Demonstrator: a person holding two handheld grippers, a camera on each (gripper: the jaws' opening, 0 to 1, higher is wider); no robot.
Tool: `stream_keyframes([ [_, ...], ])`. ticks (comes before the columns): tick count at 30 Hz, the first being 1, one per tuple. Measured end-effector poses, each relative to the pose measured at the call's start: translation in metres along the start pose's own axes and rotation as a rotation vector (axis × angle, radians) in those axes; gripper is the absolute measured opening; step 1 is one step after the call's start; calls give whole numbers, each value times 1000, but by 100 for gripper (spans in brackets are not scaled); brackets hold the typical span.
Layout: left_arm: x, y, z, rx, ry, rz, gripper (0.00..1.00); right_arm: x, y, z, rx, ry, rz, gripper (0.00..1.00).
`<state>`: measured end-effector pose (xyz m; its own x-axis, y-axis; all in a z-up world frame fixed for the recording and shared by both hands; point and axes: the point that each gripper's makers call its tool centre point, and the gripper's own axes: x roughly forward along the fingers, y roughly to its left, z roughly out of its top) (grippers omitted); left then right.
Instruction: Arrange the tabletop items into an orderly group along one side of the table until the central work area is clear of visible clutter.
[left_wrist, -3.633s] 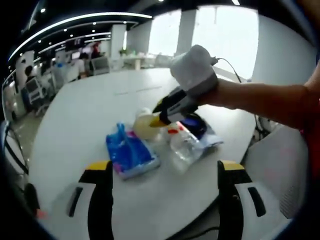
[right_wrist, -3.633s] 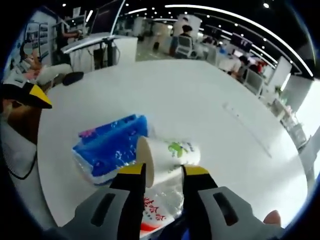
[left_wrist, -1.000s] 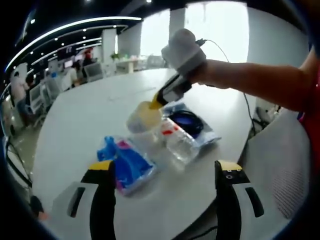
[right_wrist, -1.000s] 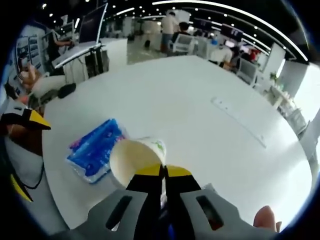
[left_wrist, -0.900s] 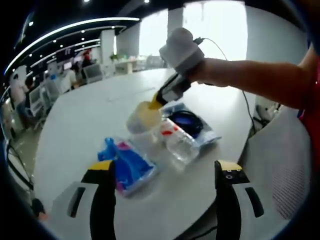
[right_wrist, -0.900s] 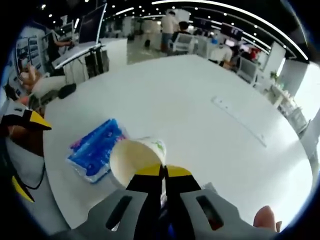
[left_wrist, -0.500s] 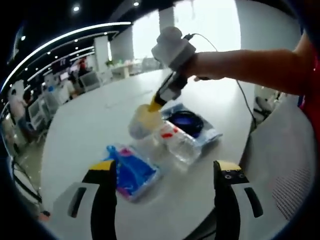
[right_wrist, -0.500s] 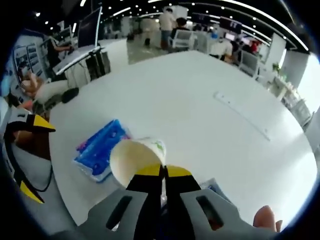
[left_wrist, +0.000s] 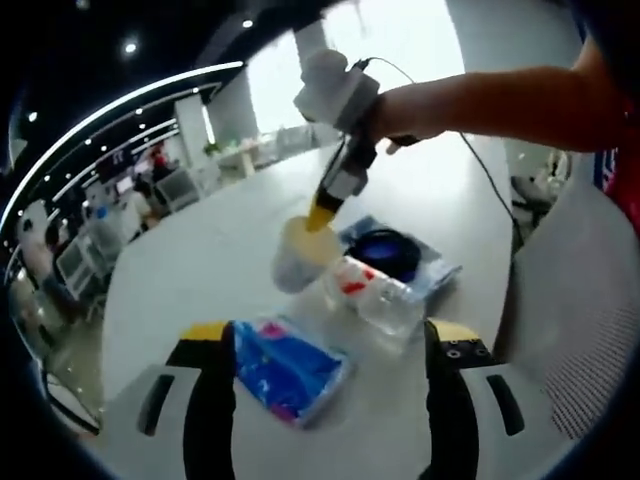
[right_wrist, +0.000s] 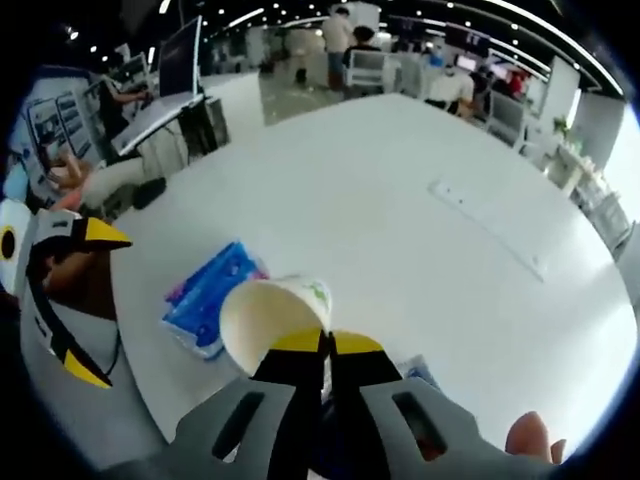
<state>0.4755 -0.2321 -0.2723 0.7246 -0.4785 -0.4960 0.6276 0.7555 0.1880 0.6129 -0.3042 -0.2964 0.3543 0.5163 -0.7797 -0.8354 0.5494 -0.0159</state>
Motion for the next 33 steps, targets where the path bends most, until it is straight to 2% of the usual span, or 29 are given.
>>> stream_keyframes([
  [10, 11, 6, 16, 76, -34, -9, 74, -8, 5, 6, 21, 14, 51, 2],
  [13, 13, 8, 21, 96, -44, -11, 74, -12, 7, 7, 1, 34, 53, 2],
  [17, 17, 10, 26, 121, -52, -9, 73, -18, 8, 15, -21, 30, 57, 2],
  [22, 21, 13, 32, 139, -64, -6, 73, -21, 8, 15, -28, 45, 61, 2],
  [33, 34, 17, 43, 184, -79, -7, 73, -35, 20, 24, -54, 65, 112, 2],
])
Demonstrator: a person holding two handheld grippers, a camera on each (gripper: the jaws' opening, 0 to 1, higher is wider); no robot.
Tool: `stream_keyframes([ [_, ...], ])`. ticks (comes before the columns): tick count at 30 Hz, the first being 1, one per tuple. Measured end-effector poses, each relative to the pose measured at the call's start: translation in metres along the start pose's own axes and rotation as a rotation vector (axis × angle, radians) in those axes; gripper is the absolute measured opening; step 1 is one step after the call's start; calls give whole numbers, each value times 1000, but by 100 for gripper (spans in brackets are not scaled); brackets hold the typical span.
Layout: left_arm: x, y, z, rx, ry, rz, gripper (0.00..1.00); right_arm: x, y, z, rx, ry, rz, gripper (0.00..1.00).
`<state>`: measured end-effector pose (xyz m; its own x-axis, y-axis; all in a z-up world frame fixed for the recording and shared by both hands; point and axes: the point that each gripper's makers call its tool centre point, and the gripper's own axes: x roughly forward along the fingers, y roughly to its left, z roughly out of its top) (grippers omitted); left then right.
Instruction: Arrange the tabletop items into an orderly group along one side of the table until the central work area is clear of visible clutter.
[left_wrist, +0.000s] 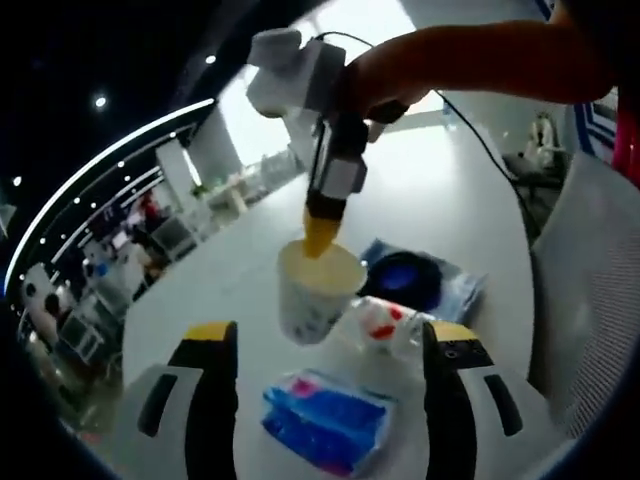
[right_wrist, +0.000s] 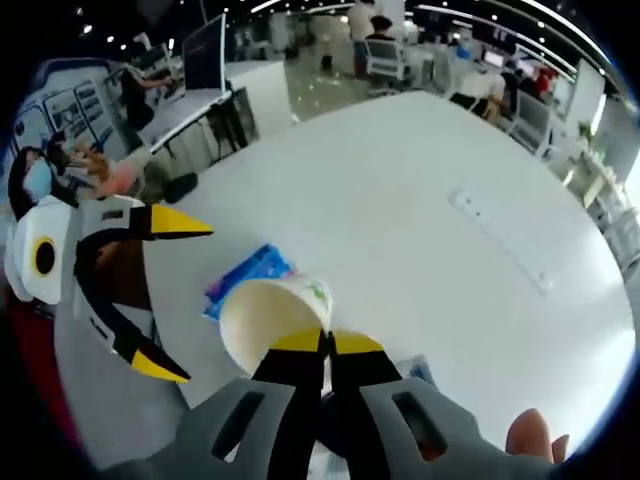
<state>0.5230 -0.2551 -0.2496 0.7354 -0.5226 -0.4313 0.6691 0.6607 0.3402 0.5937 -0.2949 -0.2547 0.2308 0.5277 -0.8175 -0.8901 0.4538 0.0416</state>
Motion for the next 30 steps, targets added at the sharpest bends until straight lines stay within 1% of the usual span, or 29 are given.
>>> stream_keyframes([
  [8, 16, 3, 7, 31, -9, -12, 72, -5, 5, 4, -25, 8, 11, 2],
  [15, 24, 3, 9, 51, -5, -23, 72, -10, 7, 4, -38, 18, 13, 2],
  [24, 33, 1, 12, 58, -25, -35, 71, -12, 17, 3, -60, 44, 48, 2],
  [30, 36, -1, 17, 61, -50, -37, 69, -12, 23, 4, -75, 57, 65, 2],
])
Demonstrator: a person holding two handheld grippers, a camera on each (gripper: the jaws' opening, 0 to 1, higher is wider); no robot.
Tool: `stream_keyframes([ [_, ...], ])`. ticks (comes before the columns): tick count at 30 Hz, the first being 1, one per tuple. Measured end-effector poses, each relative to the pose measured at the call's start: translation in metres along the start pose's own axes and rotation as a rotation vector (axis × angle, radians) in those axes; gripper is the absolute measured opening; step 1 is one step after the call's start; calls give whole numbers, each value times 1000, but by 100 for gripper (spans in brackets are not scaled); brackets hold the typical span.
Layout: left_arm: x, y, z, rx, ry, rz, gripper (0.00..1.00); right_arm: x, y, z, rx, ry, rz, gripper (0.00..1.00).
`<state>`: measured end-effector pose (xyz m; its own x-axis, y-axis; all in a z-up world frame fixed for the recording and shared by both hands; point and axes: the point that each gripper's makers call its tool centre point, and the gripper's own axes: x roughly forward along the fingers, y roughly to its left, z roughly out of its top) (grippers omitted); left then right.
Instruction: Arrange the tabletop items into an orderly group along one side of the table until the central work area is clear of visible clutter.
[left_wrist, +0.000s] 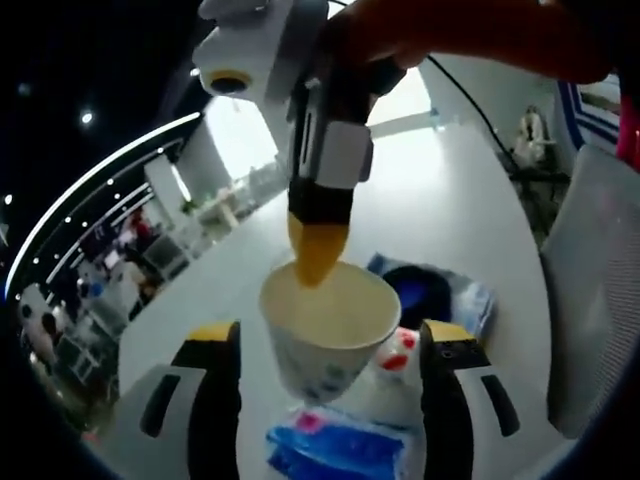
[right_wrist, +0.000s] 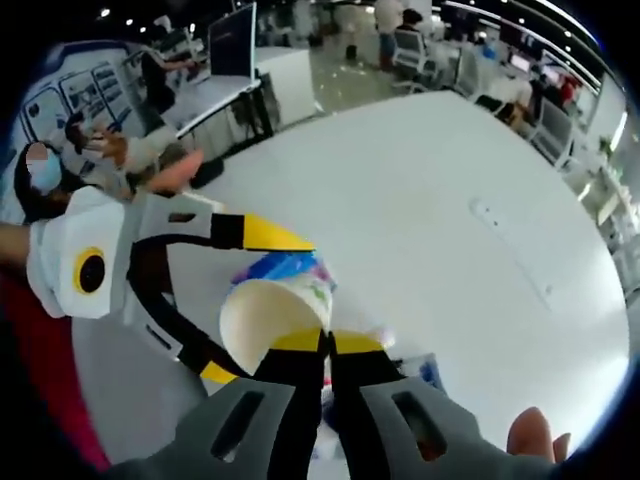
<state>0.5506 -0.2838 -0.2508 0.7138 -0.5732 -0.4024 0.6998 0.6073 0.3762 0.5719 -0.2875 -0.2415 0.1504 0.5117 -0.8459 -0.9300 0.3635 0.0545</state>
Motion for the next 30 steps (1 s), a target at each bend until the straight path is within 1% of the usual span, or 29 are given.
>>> stream_keyframes([
  [4, 1, 0, 1, -9, -9, -4, 68, -1, 4, 2, -9, 3, 10, 2],
  [8, 0, 0, 4, -50, -43, -12, 64, -1, 6, 0, -16, 16, 22, 2],
  [11, 0, 1, 3, -68, -48, -13, 63, -2, 8, 0, -21, 22, 28, 2],
  [15, 0, -1, 5, -54, -58, -24, 61, -1, 9, 0, -24, 31, 34, 2],
  [21, 1, -5, 7, -37, -66, -38, 52, -1, 12, 0, -28, 37, 42, 2],
  [27, 1, -8, 8, -37, -76, -40, 49, -2, 12, -1, -36, 51, 43, 2],
  [30, 1, -9, 9, -53, -83, -47, 48, -2, 11, -1, -37, 54, 42, 3],
])
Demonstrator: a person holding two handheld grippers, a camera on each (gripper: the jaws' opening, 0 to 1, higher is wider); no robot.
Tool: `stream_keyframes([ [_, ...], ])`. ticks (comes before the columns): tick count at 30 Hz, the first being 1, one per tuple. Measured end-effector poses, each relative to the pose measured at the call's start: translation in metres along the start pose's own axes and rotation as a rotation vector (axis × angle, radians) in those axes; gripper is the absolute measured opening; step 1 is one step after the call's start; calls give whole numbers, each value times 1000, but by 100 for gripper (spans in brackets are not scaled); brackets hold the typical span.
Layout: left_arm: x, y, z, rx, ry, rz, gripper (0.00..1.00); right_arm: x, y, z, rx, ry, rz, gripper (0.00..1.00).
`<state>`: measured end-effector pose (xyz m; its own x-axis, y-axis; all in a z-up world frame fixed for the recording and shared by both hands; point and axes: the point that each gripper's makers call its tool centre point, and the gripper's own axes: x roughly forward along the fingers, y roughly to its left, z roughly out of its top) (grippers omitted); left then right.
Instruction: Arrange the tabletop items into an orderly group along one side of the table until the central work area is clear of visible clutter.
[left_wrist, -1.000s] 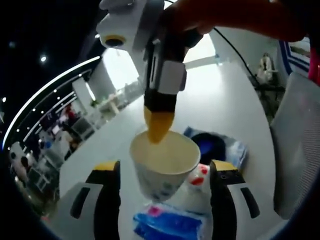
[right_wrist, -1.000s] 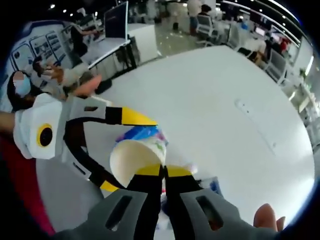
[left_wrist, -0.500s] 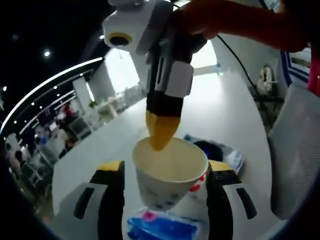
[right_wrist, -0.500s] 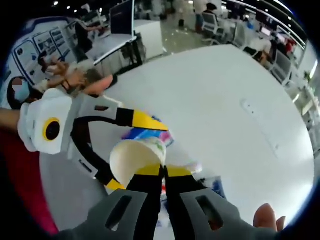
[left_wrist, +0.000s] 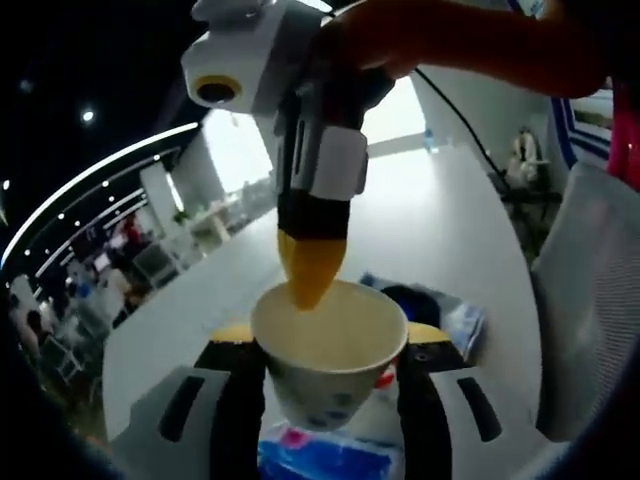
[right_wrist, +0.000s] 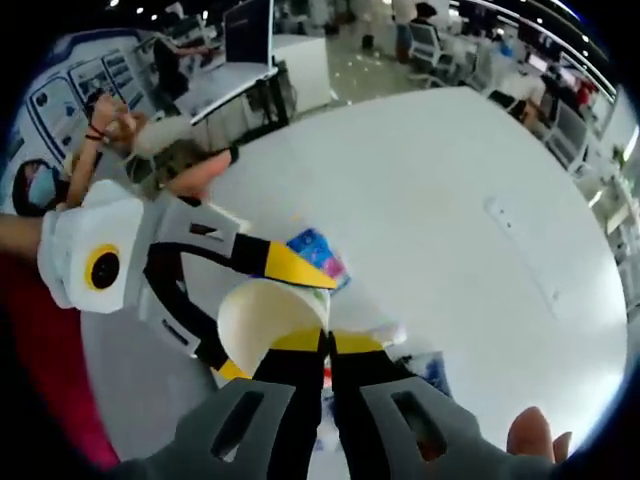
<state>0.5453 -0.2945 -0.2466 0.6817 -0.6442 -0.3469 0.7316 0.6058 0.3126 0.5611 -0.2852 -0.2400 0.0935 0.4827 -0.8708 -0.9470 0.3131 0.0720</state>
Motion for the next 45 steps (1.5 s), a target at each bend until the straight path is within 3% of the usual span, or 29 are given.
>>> stream_keyframes([
  [14, -1, 4, 3, -80, -45, 7, 47, -2, 0, 2, -21, -11, -12, 5],
  [25, -1, 6, 0, -138, -53, 6, 47, -7, 1, 9, -12, -60, -19, 9],
  [38, -2, 11, -3, -183, -54, 13, 47, -18, -6, 17, 48, -196, -50, 11],
  [45, -3, 14, -5, -213, -61, 19, 47, -24, -8, 21, 80, -317, -51, 11],
])
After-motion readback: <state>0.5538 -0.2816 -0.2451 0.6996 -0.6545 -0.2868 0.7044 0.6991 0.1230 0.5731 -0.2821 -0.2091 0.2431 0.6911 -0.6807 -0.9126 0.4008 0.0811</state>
